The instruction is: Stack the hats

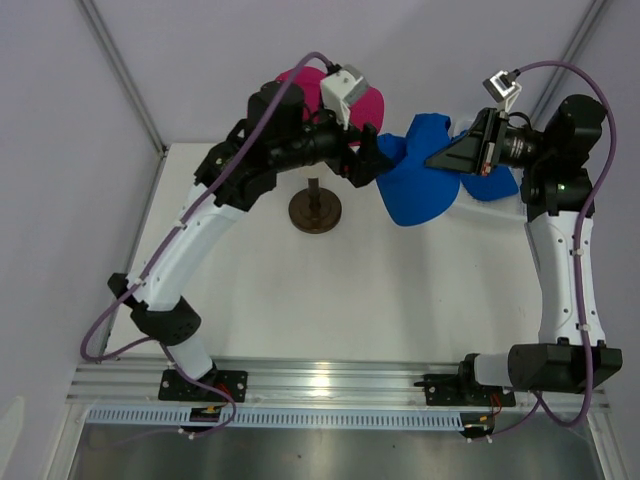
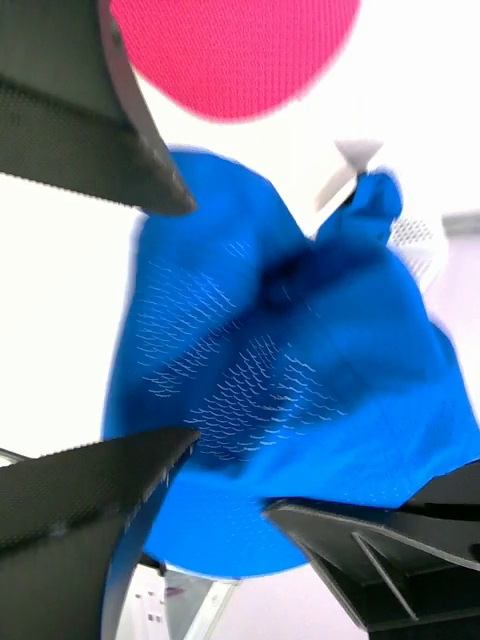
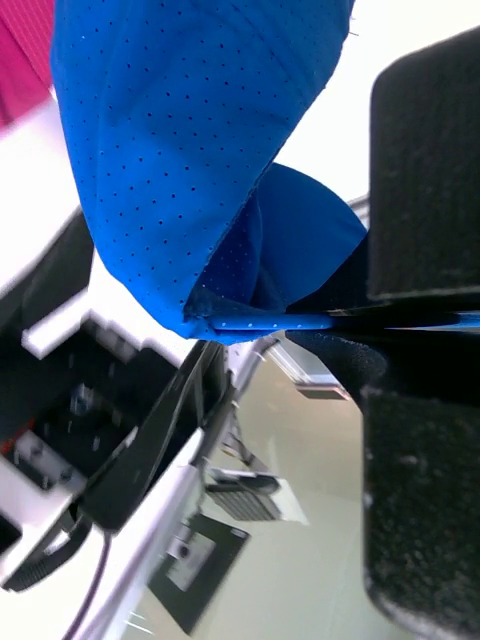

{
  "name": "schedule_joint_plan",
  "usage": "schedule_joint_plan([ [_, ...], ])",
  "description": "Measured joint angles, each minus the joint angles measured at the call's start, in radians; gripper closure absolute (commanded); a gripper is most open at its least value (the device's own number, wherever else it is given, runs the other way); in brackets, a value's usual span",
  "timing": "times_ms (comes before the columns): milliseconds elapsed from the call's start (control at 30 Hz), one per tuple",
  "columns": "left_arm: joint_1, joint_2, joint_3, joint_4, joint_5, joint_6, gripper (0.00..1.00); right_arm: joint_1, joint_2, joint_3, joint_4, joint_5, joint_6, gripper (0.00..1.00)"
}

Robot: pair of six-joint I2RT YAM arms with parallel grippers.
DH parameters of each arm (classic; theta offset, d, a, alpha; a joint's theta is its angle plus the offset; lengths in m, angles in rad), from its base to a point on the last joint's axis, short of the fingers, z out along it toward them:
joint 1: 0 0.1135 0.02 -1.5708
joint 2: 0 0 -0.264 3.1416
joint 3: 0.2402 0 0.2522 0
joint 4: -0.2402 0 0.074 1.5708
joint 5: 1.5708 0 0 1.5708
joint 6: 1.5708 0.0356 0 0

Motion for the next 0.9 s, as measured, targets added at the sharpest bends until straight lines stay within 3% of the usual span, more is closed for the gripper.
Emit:
schedule_joint_plan([
  [167,0.045,-0.092,-0.025,-0.010,0.062,0.026,0.06,-0.021,0.044,0.034,-0.006,0.053,0.003,1.00],
  [300,0.039,-0.130,-0.039,-0.010,0.143,0.043,0.12,-0.022,0.071,0.050,-0.012,0.076,0.007,1.00],
  [433,0.026,-0.109,-0.040,-0.010,0.210,0.085,0.12,-0.014,0.074,0.067,-0.016,0.079,0.010,1.00],
  [633,-0.028,0.002,0.019,-0.027,0.195,0.151,0.16,0.005,0.074,0.080,-0.018,0.079,0.010,1.00],
  [733,-0.035,0.059,0.060,-0.027,0.174,0.164,0.32,0.012,0.073,0.080,-0.029,0.079,0.006,1.00],
  [767,-0.035,0.071,0.068,-0.026,0.168,0.164,0.43,0.014,0.073,0.080,-0.032,0.079,0.003,1.00],
  [900,-0.032,0.083,0.077,-0.019,0.163,0.157,0.68,0.017,0.072,0.080,-0.035,0.079,-0.009,1.00],
])
